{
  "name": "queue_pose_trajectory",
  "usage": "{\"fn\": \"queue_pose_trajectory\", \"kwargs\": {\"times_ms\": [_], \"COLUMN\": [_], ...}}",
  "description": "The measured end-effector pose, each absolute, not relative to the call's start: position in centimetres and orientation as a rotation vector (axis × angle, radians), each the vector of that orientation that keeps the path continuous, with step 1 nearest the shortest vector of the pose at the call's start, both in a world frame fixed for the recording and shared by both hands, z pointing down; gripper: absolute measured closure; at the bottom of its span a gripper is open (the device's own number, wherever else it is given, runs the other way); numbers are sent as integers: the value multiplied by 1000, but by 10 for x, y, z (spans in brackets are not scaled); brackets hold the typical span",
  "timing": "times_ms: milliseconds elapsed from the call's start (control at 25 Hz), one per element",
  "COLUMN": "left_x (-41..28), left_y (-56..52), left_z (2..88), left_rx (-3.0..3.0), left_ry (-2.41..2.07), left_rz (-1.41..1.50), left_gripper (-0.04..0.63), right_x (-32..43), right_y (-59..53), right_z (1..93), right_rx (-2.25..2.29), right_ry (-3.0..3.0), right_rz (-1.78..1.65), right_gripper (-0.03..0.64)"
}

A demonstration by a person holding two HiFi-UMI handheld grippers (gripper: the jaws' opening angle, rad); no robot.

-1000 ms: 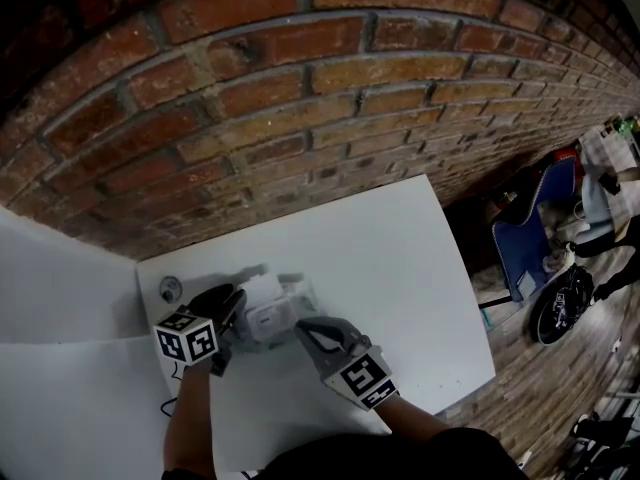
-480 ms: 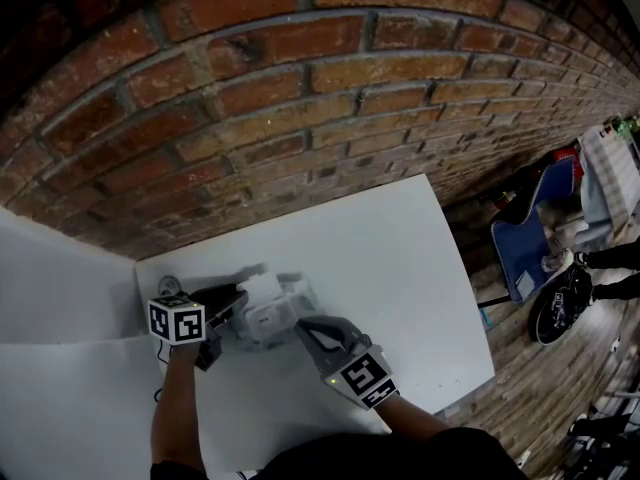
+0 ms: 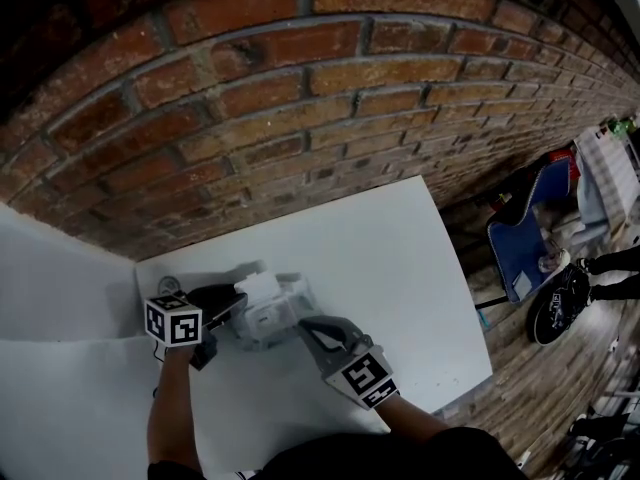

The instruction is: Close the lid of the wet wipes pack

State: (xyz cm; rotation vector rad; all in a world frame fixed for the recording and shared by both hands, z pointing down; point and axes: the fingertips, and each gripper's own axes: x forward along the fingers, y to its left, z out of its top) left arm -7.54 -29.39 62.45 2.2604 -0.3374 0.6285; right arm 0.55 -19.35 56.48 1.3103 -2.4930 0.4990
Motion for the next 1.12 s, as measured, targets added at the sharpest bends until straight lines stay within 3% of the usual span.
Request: {"fn": "queue_pose_trajectory", "kwargs": {"times_ms": [1120], "left_x": [-72], "left_y": [-247], "left_z": [565], "left_rx": [2415], "left_ry": [-236], "left_rz": [410], "left_gripper": [466], "right_x": [-8], "right_y": [-178], "right_z": [528], "right_rx": [1340], "right_ry": [-2506], "right_rz": [401], "right_gripper": [618]}}
